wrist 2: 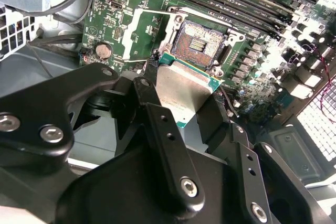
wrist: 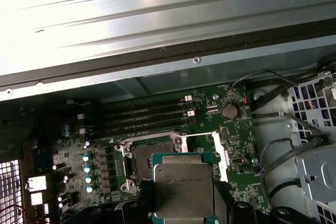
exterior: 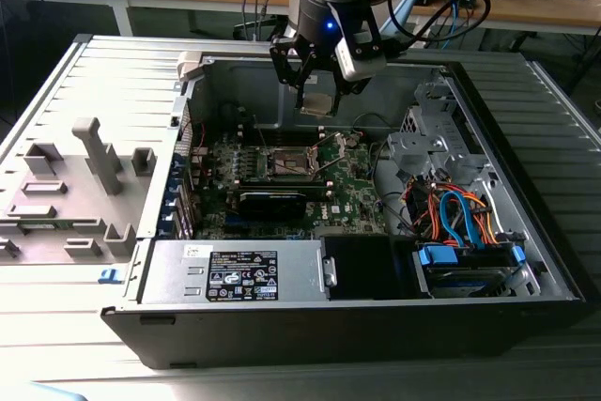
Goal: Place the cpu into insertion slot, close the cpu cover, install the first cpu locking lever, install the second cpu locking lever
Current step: 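Place the cpu into insertion slot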
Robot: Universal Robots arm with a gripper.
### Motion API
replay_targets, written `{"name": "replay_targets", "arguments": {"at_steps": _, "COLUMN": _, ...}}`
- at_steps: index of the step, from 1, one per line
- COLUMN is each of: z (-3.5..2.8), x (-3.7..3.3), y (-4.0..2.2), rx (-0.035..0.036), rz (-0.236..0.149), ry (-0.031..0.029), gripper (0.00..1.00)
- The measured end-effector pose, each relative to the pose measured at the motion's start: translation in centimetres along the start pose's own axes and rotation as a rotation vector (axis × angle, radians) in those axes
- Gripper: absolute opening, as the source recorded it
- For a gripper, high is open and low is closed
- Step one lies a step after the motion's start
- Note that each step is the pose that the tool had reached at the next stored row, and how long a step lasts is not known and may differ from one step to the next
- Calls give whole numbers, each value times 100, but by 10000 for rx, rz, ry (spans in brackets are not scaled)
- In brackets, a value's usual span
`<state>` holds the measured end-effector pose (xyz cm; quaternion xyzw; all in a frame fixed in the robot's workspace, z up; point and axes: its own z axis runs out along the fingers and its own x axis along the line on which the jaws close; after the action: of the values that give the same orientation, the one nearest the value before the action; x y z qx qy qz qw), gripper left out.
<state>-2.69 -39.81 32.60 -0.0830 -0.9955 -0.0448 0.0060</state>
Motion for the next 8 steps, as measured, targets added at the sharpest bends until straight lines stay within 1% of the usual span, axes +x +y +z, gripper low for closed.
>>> {"name": "replay_targets", "arguments": {"at_steps": 8, "z": 0, "x": 0, "y": 0, "rx": -1, "rz": 60, "ry": -6, "gripper": 55}}
